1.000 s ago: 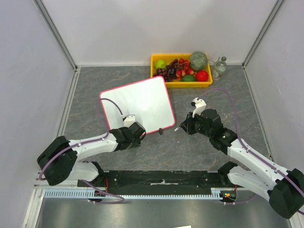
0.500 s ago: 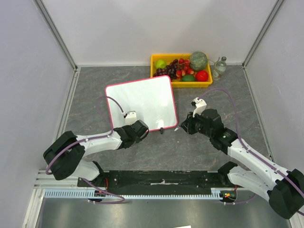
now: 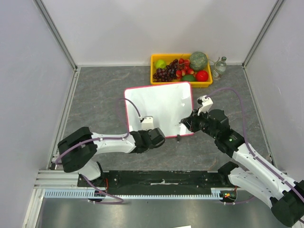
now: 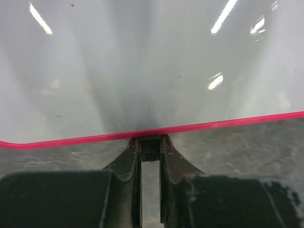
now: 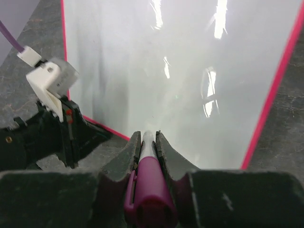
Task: Write a sentence on the whiteboard
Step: Move the whiteboard to the center of the board.
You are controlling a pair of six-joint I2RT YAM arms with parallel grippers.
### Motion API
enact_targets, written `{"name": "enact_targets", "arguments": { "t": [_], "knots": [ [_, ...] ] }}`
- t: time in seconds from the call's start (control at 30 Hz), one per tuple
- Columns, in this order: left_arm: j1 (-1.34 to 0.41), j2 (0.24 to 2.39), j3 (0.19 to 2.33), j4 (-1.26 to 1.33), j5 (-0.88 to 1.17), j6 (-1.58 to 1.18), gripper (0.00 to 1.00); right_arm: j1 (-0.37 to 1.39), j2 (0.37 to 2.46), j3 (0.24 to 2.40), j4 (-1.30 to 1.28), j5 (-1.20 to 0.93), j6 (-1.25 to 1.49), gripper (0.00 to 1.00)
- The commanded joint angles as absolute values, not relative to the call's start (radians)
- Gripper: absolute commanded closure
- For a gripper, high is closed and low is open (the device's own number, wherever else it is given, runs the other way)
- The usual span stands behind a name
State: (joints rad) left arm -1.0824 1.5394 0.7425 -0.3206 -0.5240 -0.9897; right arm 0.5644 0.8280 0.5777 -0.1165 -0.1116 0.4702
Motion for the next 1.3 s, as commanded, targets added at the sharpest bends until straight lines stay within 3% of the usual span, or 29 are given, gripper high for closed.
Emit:
{"name": "enact_targets", "arguments": {
  "t": [0.0,0.3,0.53,0.6,1.03,1.27],
  "knots": [
    [-1.192,1.670,0.781,-0.412,-0.385,-1.162,0.98,0.560,0.795,0.629,-0.118,-0.071,0.472,1.00],
    [-1.305,1.772,0.851,-0.433,-0.325,-1.278,0.97,0.552,0.778,0.637,-0.138,-0.054,0.453,1.00],
    [-1.350,1.818,0.891,-0.439,-0.304,-1.270,0.54,0.549,0.784,0.652,-0.138,-0.048,0.446,1.00],
    [-1.358,1.818,0.893,-0.440,-0.304,-1.272,0.45,0.546,0.787,0.658,-0.138,-0.048,0.448,1.00],
    [-1.382,1.867,0.974,-0.453,-0.334,-1.210,0.45,0.545,0.775,0.660,-0.144,-0.045,0.454,1.00],
    [-1.399,1.790,0.930,-0.502,-0.354,-1.246,0.44,0.543,0.782,0.663,-0.141,-0.052,0.445,1.00]
  ]
}}
